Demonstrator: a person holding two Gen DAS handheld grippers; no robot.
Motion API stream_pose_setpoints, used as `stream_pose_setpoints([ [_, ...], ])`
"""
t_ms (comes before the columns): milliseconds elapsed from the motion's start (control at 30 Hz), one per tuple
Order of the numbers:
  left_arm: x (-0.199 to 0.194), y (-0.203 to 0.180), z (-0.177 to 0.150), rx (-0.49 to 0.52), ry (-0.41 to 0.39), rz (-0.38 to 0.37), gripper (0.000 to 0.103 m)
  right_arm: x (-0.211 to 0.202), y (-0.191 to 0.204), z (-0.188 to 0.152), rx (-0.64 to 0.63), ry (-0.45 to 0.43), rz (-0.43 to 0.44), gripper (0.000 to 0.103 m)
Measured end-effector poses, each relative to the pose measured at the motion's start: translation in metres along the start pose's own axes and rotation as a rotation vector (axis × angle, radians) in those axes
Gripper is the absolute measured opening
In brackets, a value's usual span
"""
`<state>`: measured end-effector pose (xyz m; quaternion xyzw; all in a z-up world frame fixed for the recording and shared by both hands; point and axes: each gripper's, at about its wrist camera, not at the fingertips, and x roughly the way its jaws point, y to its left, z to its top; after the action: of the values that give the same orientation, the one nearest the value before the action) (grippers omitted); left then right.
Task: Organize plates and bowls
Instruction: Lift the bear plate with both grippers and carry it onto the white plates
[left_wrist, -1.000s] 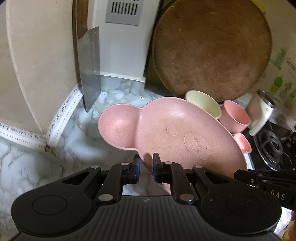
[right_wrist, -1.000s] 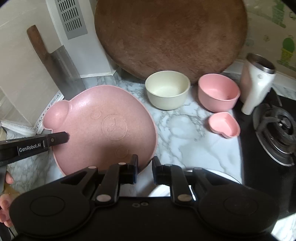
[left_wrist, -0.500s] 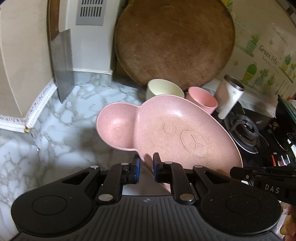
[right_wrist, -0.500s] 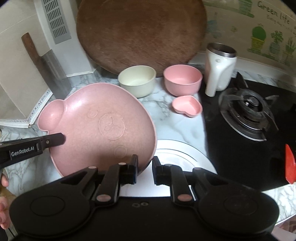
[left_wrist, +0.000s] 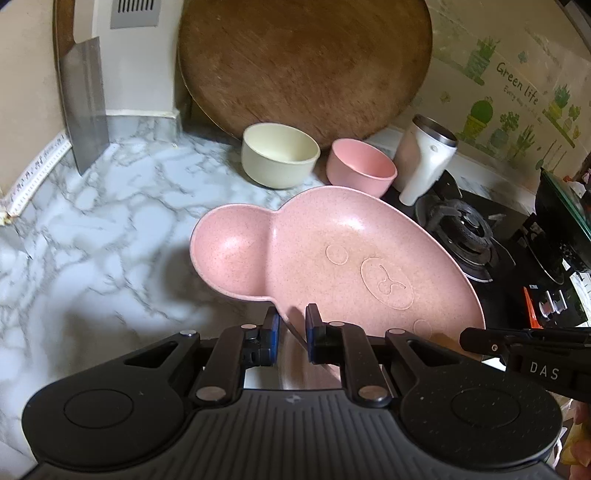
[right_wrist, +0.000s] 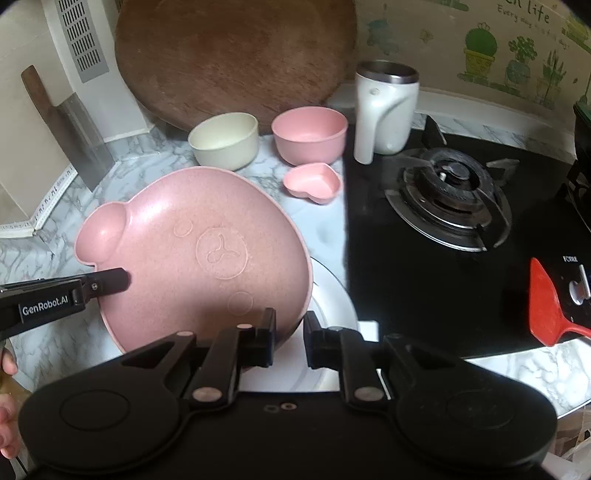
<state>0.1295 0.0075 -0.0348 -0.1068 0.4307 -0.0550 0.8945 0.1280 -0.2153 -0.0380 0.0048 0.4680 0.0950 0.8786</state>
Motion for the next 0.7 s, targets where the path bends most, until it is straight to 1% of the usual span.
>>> stream_pose_setpoints([
  [400, 0.013, -0.029, -0.025, -0.025, 0.036, 0.017, 0.013, 0.001, -0.032, -0.016, -0.029, 0.039, 0.016, 0.016],
  [700, 0.013, -0.034, -0.042, -0.052, 0.063, 0.034, 0.013, 0.003, -0.039, -0.028, -0.05, 0.072, 0.047, 0.016],
])
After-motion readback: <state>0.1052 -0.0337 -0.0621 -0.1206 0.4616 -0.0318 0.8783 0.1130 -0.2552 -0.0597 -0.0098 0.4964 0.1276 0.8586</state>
